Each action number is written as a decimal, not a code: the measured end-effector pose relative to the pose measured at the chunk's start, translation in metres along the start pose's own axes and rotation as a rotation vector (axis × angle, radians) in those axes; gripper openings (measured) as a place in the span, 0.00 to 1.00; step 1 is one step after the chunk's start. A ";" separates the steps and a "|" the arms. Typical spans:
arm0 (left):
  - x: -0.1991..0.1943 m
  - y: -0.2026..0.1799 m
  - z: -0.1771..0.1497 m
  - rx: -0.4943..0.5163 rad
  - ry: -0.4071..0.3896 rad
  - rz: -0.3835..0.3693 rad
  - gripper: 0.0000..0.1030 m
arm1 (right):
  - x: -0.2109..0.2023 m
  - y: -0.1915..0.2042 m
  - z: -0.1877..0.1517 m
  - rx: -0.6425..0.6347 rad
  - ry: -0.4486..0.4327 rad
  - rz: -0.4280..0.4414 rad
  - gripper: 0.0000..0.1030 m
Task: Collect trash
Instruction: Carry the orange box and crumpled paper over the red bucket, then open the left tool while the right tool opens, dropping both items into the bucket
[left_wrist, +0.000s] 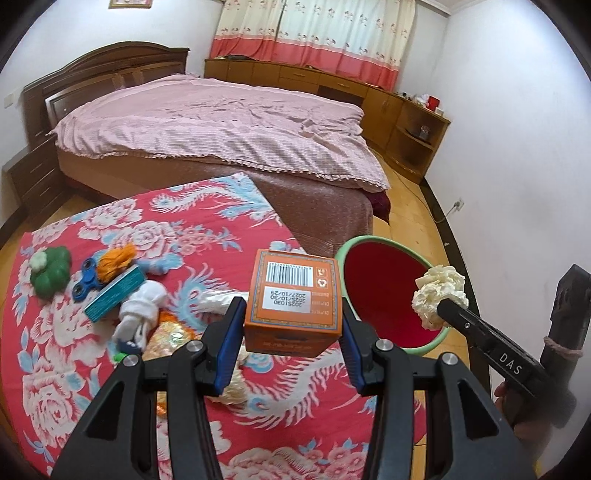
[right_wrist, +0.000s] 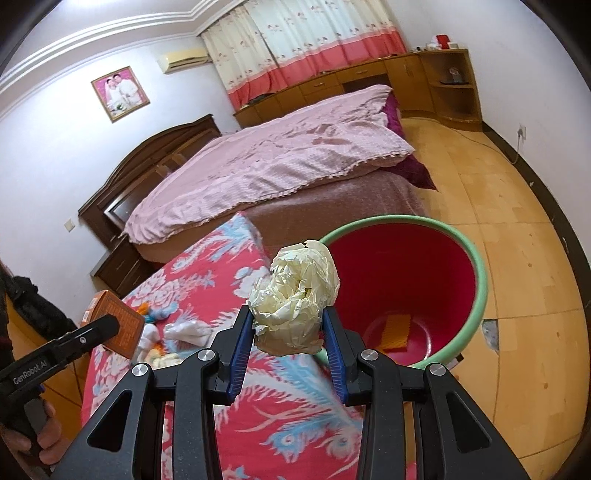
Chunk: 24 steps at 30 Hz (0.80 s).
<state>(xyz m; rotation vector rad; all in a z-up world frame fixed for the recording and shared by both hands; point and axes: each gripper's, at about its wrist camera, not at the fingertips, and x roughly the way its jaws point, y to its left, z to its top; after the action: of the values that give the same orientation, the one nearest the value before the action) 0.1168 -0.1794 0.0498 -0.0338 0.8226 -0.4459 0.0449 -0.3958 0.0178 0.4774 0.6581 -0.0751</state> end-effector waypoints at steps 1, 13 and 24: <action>0.003 -0.004 0.001 0.008 0.003 -0.003 0.47 | 0.000 -0.003 0.000 0.004 0.000 -0.003 0.37; 0.054 -0.042 0.006 0.082 0.066 -0.052 0.47 | 0.004 -0.048 0.001 0.075 0.000 -0.061 0.37; 0.112 -0.084 0.003 0.158 0.141 -0.116 0.47 | 0.023 -0.085 0.000 0.136 0.034 -0.116 0.38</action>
<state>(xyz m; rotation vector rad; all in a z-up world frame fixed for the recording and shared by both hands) 0.1544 -0.2999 -0.0097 0.0981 0.9245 -0.6273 0.0446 -0.4697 -0.0304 0.5723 0.7170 -0.2227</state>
